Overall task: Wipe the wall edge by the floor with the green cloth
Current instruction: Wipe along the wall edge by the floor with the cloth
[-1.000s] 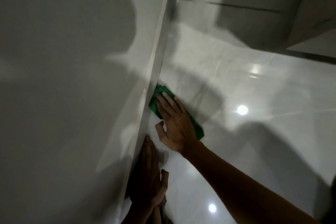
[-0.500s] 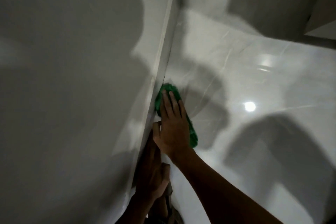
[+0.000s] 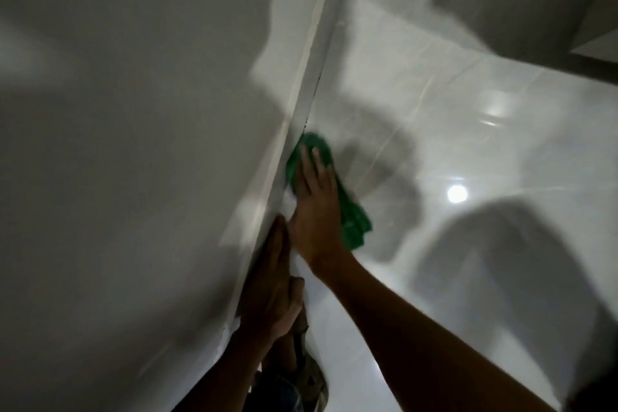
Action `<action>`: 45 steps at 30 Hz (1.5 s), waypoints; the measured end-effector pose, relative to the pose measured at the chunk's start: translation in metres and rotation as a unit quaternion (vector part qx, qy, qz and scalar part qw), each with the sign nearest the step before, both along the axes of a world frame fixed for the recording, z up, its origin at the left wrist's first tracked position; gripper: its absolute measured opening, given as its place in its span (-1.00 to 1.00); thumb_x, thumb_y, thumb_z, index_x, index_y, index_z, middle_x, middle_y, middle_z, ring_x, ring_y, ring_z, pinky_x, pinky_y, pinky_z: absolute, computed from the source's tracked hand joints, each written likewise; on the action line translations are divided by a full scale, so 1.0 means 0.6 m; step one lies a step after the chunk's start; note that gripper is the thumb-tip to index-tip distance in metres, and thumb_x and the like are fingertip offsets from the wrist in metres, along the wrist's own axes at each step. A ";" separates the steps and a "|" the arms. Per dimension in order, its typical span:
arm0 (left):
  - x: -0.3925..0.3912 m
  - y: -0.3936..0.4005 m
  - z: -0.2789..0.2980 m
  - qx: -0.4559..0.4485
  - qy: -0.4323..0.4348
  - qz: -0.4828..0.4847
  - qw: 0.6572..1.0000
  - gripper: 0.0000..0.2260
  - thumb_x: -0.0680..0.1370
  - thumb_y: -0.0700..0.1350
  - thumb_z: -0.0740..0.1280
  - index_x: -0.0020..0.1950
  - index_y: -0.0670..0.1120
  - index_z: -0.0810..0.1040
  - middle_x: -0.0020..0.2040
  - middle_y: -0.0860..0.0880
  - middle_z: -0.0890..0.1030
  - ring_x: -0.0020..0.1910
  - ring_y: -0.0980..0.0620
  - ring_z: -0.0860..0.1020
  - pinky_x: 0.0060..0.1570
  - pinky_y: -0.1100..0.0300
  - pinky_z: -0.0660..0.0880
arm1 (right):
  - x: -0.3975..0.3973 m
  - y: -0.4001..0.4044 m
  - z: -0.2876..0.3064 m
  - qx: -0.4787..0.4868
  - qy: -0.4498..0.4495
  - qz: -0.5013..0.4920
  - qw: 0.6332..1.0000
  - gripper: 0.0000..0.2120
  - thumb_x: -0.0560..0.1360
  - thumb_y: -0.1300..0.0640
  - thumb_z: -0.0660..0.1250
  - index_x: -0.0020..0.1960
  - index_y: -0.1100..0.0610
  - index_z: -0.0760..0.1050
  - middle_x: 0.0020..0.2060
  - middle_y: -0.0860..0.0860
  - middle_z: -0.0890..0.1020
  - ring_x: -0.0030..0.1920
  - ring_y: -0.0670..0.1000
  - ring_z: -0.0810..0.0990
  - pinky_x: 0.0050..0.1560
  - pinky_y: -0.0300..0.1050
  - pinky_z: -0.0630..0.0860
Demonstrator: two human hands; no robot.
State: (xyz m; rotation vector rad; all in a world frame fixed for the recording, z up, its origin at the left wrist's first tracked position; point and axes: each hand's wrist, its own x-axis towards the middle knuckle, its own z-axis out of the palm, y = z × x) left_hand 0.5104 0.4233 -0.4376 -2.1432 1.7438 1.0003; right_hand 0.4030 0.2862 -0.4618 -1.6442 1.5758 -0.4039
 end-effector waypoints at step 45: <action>-0.006 0.001 0.015 -0.013 -0.018 -0.031 0.999 -0.26 0.65 0.07 0.08 0.79 -0.17 0.01 0.83 -0.13 0.04 0.80 -0.10 0.09 0.77 0.05 0.09 | -0.038 0.005 -0.006 -0.044 0.016 0.096 0.994 -0.36 0.54 0.43 0.28 0.62 0.23 0.39 0.69 0.17 0.33 0.75 0.19 0.17 0.79 0.14 0.00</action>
